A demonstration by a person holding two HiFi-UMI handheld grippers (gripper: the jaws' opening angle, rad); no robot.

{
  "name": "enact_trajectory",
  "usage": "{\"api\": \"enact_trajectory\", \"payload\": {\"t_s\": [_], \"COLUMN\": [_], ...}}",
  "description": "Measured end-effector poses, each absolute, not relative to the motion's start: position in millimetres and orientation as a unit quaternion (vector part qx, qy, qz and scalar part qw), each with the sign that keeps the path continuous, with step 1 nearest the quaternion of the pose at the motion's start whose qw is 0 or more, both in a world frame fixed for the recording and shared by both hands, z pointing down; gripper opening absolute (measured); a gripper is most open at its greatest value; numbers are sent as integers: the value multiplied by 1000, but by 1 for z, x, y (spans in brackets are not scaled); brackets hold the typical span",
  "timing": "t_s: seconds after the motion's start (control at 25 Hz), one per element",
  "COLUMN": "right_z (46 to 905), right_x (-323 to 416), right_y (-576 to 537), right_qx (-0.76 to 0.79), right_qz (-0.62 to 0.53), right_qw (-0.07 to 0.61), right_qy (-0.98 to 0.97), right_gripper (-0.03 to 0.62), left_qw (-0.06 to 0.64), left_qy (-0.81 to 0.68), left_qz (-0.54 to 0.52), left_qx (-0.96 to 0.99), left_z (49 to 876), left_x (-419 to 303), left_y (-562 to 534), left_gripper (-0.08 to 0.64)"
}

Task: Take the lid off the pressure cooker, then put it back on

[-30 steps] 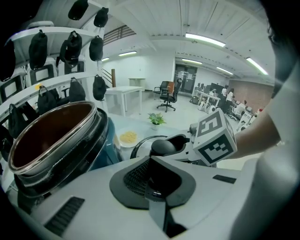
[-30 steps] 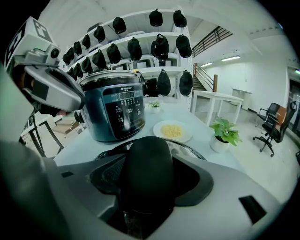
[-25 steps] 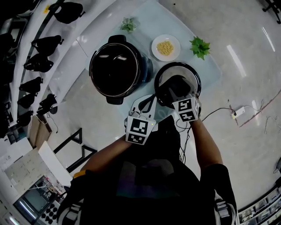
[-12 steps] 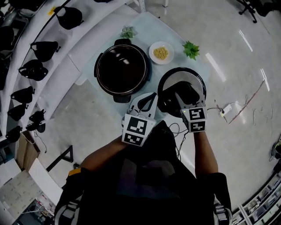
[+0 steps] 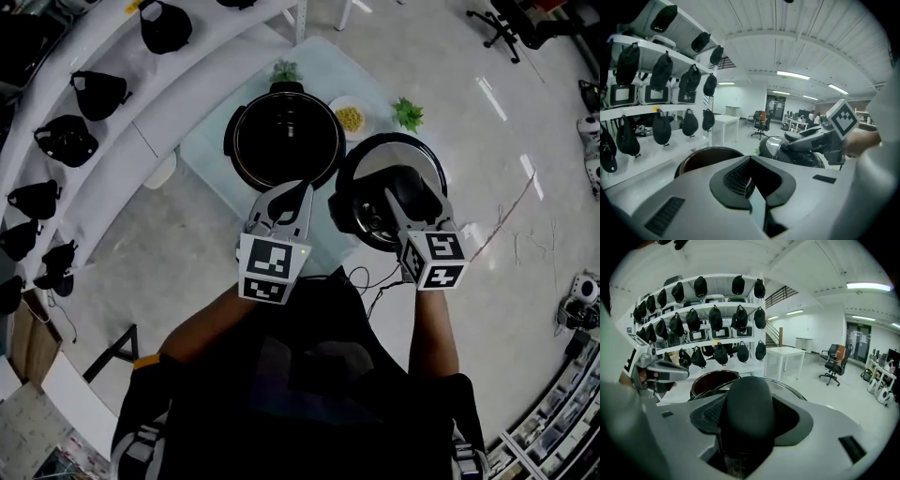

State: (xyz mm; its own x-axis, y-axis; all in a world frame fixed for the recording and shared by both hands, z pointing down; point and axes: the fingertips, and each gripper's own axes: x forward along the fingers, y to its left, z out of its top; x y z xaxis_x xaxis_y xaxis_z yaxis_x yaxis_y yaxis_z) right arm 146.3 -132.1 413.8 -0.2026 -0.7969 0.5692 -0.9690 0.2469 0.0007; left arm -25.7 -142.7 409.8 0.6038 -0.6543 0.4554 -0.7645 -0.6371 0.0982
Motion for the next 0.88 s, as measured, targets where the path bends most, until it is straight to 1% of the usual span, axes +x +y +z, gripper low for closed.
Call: {"api": "enact_trajectory", "payload": {"t_s": [0.16,0.36,0.64,0.88], "right_z": [390,381,393,416], "right_x": [102,40,-38,-72], "right_y": [-148,-177,-223,-248], "right_qx": [579,562,544,540], "right_qz": [171,165,169,177], "right_qw": [223,219,233,252], "right_qy": [-765,-780,-788,-784], "right_gripper": [288,288,288,288], "left_qw": [144,144,153,161], "left_qy": [-432,-457,-487,-507], "left_qz": [189,189,200,203], "left_qx": [870,857,836,822], "left_z": [408,410,426,436], "left_x": [-76,-128,-195,-232], "left_y": [-149,-151,-154,-157], "left_gripper": [8,8,8,8]}}
